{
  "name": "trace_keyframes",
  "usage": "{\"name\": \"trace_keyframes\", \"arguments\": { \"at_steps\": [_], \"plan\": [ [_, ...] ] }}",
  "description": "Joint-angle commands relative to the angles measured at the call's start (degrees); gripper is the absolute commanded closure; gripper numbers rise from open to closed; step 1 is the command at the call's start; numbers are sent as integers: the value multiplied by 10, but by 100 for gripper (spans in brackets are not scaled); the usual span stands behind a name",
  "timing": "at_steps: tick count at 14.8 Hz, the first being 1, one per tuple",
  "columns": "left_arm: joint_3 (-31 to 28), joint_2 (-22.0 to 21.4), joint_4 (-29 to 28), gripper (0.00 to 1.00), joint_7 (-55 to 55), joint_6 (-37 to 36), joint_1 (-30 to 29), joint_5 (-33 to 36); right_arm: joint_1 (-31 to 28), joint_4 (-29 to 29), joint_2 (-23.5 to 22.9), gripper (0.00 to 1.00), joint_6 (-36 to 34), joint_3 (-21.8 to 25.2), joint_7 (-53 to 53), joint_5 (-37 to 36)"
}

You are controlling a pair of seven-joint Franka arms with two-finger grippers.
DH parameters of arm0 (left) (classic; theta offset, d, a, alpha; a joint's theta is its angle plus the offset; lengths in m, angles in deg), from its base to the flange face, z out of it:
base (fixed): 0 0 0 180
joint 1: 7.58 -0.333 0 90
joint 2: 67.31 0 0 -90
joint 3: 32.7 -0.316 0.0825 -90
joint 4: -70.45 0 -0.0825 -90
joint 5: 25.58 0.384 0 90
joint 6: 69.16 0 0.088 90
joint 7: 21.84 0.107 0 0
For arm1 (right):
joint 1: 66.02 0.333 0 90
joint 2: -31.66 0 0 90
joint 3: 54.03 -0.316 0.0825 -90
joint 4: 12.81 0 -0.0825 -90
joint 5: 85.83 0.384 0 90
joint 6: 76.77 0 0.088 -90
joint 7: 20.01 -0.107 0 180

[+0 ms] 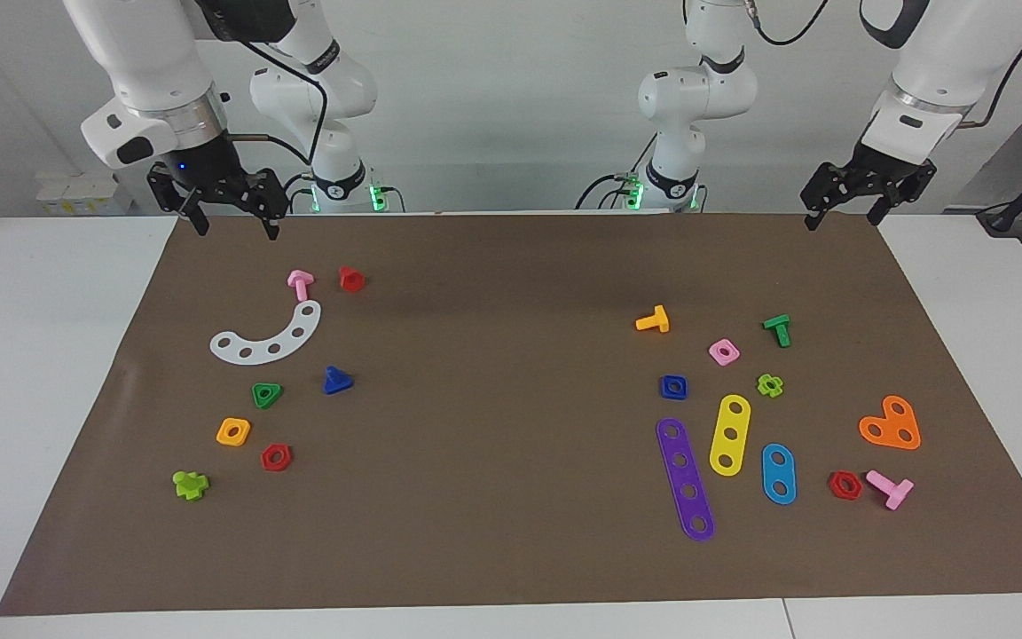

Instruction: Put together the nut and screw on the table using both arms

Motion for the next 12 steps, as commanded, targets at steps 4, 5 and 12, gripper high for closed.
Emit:
{"name": "trace_keyframes", "arguments": {
  "at_steps": [4,5,12],
  "plan": [
    [-2,-8,-5,0,-2,-1,6,8,-4,-13,9,0,11,-2,-1,13],
    [-2,-9,-6,0,-2,-1,6,8,-4,-13,9,0,6,-2,-1,14],
    [-3,-13,-25,0,-3,27,1,1,-8,-62,16,0,62,-3,4,15]
  ]
}}
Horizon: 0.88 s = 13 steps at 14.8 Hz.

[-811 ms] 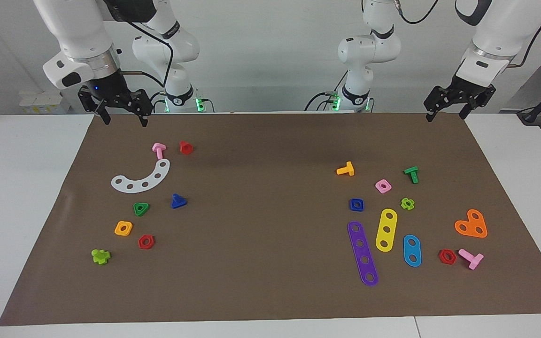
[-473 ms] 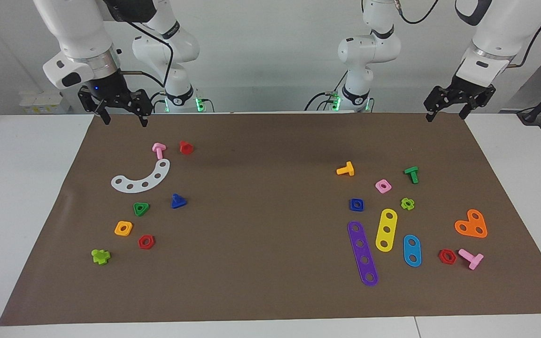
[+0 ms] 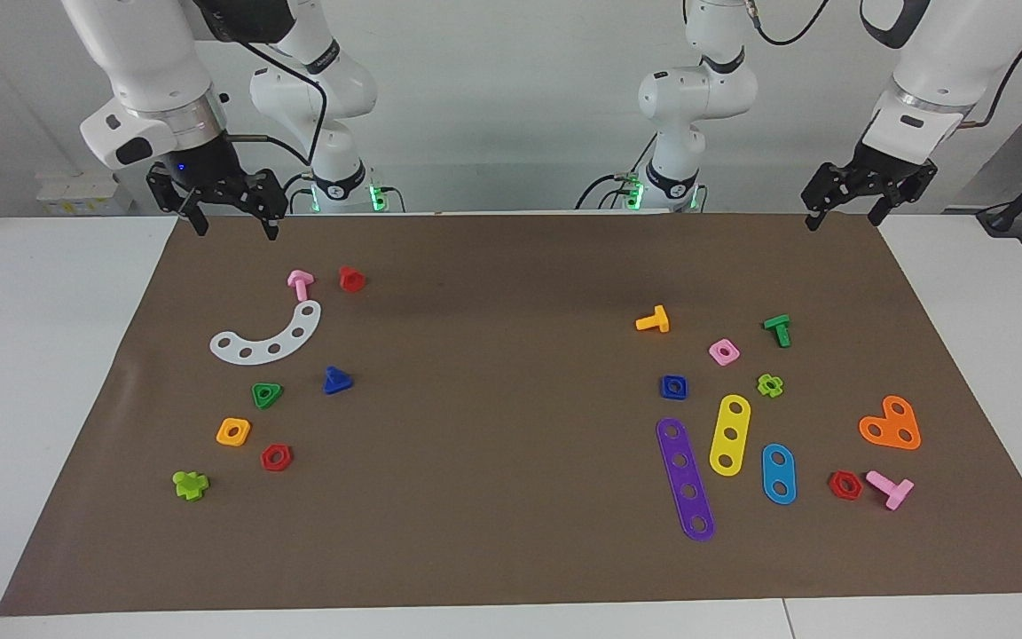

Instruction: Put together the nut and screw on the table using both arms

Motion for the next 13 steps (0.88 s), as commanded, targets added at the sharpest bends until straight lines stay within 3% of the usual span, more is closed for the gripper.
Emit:
{"name": "trace_keyframes", "arguments": {
  "at_steps": [1,6,9,13],
  "plan": [
    [-2,-15,-30,0,-2,24,1,-7,-5,-64,21,0,51,-3,5,15],
    [-1,-15,-107,3,-2,118,19,-31,-3,-195,53,0,185,-2,29,15],
    [-1,-5,-156,4,-2,213,47,-35,4,-203,24,1,218,-2,32,15],
    [-1,68,-172,5,12,317,84,-35,10,-244,-21,2,313,-3,34,13]
  ]
}}
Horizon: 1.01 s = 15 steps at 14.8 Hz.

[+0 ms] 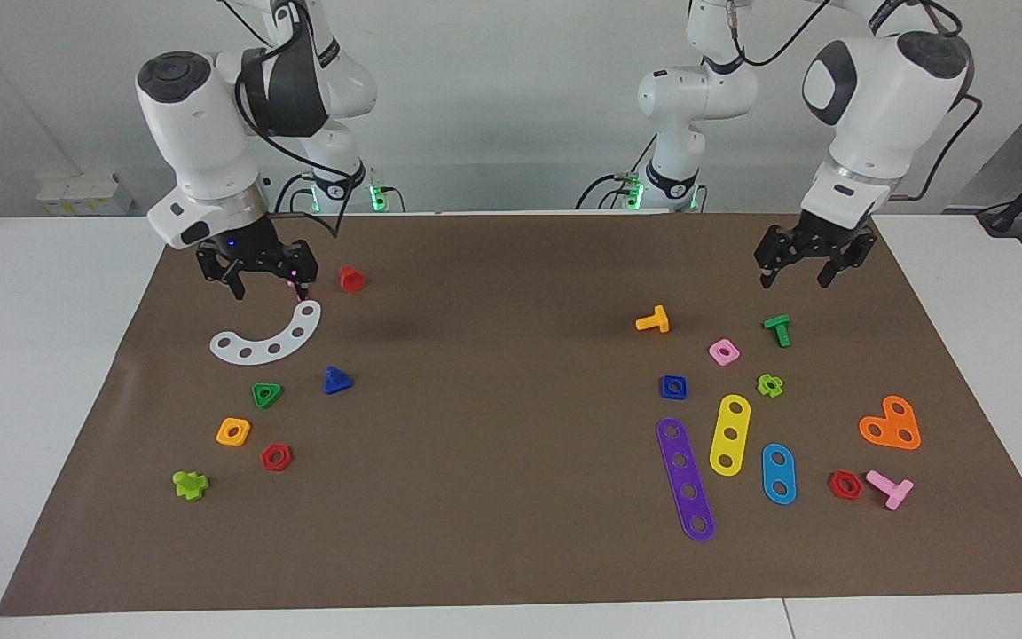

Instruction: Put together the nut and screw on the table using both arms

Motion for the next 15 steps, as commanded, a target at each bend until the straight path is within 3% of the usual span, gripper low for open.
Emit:
{"name": "trace_keyframes", "arguments": {
  "at_steps": [1,2,5,8,11,15],
  "plan": [
    [-7,49,-9,5,22,74,25,-8,7,-21,-32,3,50,-2,16,13],
    [-7,63,-15,5,34,99,31,-8,15,-20,-46,4,59,-2,14,13],
    [-7,66,-72,5,80,183,40,-8,31,-31,-77,20,97,-1,28,12],
    [-7,97,-80,5,80,229,67,-8,32,-78,-84,23,181,-2,31,12],
    [-8,131,-100,6,76,288,87,-9,30,-112,-84,27,221,-1,47,5],
    [-8,154,-110,10,82,298,91,-9,20,-158,-86,34,294,0,80,4]
  ]
}}
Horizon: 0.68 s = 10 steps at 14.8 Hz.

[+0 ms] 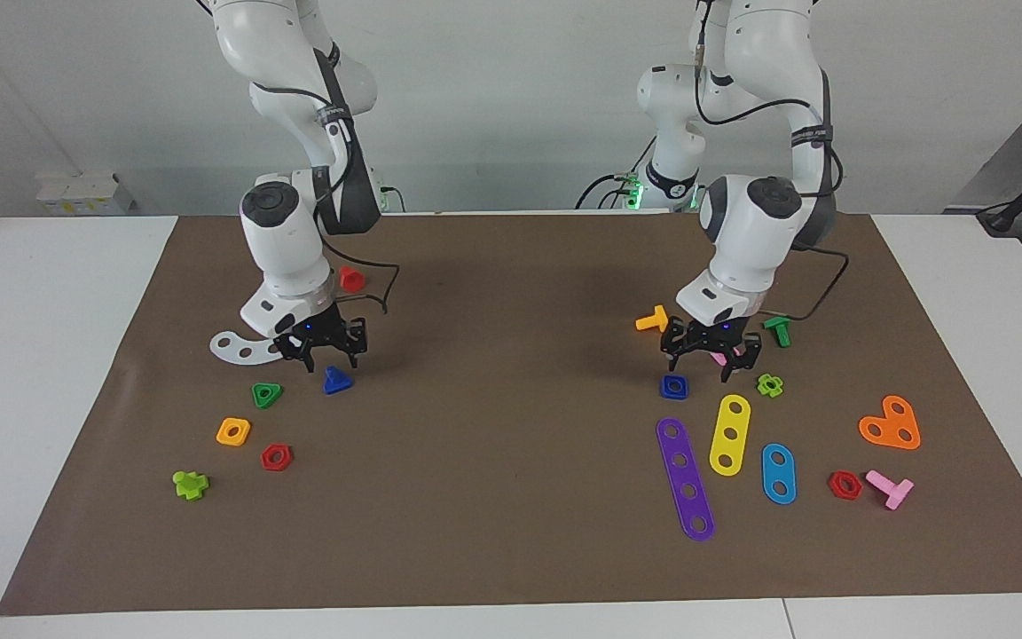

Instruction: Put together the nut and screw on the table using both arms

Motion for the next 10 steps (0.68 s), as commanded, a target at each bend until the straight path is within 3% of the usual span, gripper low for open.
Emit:
{"name": "trace_keyframes", "arguments": {
  "at_steps": [1,3,5,6,7,8,10],
  "plan": [
    [-10,16,-10,12,12,18,11,-8,-11,-35,10,39,44,-1,39,3],
    [-10,31,-11,14,13,25,19,-8,-11,-35,10,41,46,-1,40,3],
    [-10,32,-10,14,15,25,19,-8,-11,-35,9,56,46,-1,40,3],
    [-10,31,-10,15,16,22,18,-8,-11,-34,9,73,46,-2,39,4],
    [-10,31,-10,20,16,17,19,-8,-10,-33,8,99,46,-2,36,3],
    [-10,30,-11,26,16,12,18,-8,-7,-29,8,100,45,-2,35,3],
    [-10,27,-7,52,13,-26,19,-8,3,-7,8,100,35,-3,11,4]
  ]
}}
